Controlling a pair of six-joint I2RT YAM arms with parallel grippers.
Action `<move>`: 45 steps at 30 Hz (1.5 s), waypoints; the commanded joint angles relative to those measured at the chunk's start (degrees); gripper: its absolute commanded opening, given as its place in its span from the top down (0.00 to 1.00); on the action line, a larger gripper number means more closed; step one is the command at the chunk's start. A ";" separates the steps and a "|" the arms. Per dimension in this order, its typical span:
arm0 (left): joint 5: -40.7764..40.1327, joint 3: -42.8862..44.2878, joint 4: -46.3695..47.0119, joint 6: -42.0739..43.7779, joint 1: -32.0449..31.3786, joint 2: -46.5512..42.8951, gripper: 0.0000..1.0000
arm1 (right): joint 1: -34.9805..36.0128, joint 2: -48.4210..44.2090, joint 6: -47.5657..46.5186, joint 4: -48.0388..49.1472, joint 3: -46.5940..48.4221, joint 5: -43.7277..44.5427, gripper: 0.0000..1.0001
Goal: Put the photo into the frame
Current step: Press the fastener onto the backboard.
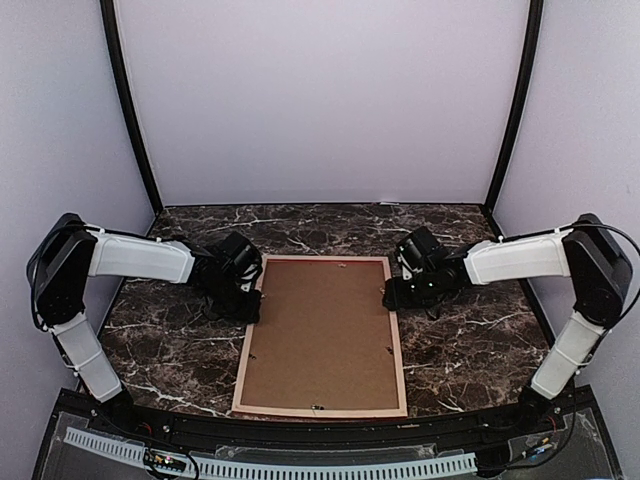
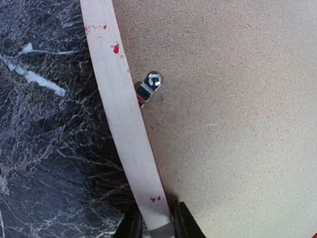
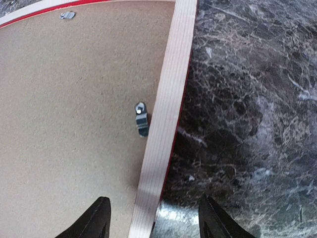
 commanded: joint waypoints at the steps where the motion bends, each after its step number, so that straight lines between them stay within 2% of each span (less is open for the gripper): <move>1: 0.40 -0.71 -1.49 2.29 -0.42 -0.89 0.97 | -1.66 3.23 -4.33 -0.51 4.40 -0.27 0.39; 13: 1.60 -1.36 -0.96 1.73 -0.45 -1.23 0.98 | -4.48 9.99 -8.12 -1.43 11.27 -2.79 0.45; 36: 2.52 -1.90 -0.22 1.70 -0.44 -0.48 0.98 | -6.69 13.63 -9.90 -0.52 12.64 -4.21 0.66; 45: 2.50 -1.88 -0.40 1.73 -0.49 -0.47 0.98 | -8.30 15.05 -13.05 -0.59 12.38 -8.15 0.68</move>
